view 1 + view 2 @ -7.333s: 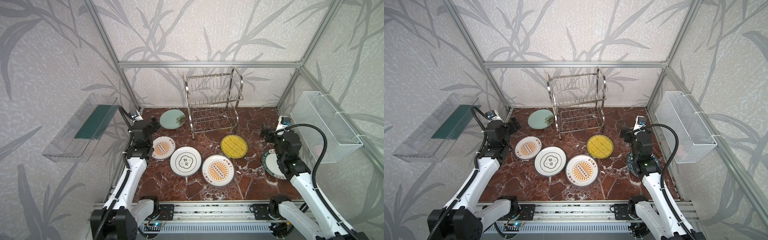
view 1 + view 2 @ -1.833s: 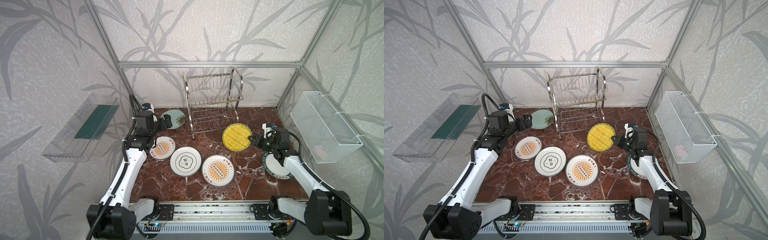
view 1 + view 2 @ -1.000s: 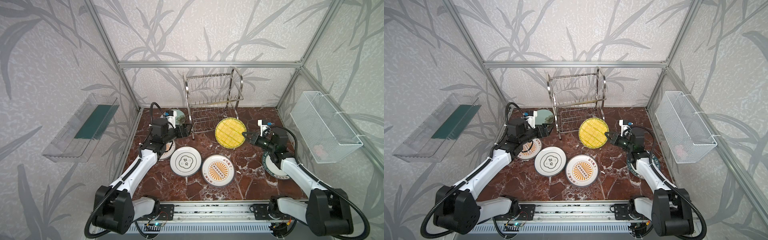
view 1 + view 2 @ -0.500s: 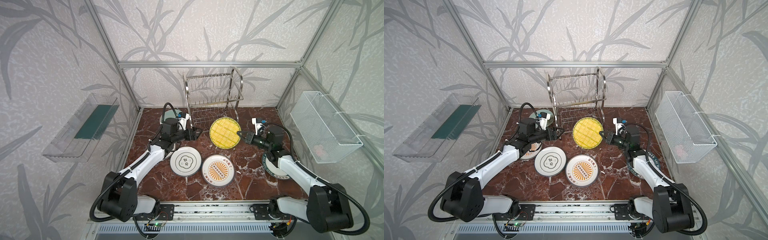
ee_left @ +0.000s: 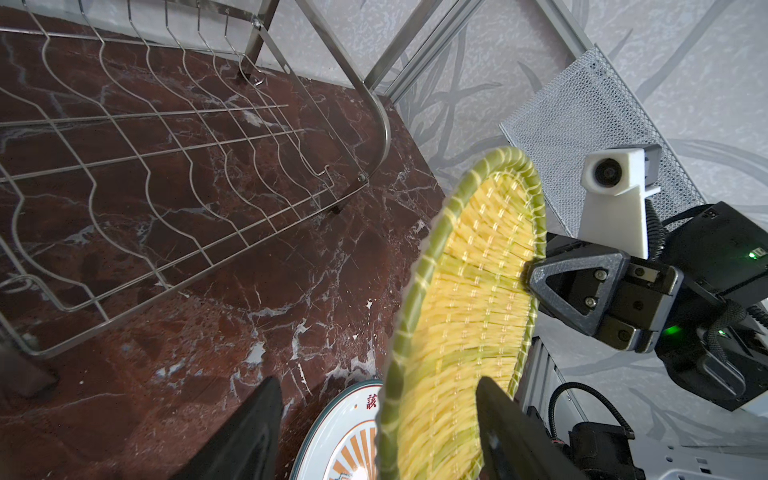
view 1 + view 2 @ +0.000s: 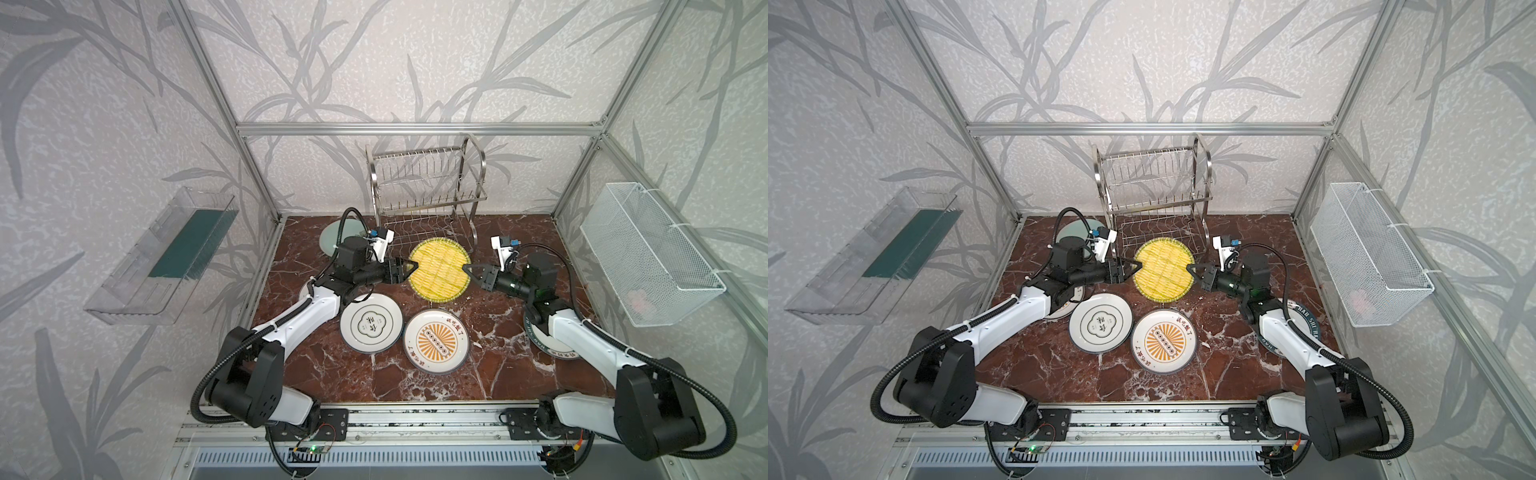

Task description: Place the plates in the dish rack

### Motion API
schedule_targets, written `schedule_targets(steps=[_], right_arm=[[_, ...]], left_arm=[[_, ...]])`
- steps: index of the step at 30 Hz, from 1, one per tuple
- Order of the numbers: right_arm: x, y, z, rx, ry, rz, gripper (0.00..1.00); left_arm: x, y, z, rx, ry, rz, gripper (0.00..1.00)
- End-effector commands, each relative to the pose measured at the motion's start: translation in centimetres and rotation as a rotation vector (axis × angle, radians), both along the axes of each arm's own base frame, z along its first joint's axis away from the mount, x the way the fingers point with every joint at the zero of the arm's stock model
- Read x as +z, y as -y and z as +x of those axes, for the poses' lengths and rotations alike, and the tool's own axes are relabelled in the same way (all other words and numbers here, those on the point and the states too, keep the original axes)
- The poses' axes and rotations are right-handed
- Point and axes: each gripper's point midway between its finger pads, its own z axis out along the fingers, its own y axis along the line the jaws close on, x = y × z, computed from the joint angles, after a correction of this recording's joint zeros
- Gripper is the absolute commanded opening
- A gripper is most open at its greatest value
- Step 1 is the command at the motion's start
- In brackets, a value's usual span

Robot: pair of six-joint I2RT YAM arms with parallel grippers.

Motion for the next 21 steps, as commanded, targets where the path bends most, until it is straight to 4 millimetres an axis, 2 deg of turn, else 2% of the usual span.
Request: schedule_targets(steps=[1, 8, 21], right_arm=[[3.8, -1.0, 0.2, 0.045, 0.119, 0.058, 0.00], [4.3, -1.7, 0.1, 0.063, 0.130, 0.071, 0.00], [4.0, -1.5, 0.6, 0.027, 0.117, 0.063, 0.00]], left_arm=[[2.3, 0.7, 0.1, -0.029, 0.055, -0.051, 0.67], [3.0, 1.0, -0.1, -0.042, 0.066, -0.079, 0.54], [3.8, 1.6, -0.5, -0.077, 0.068, -0.128, 0.32]])
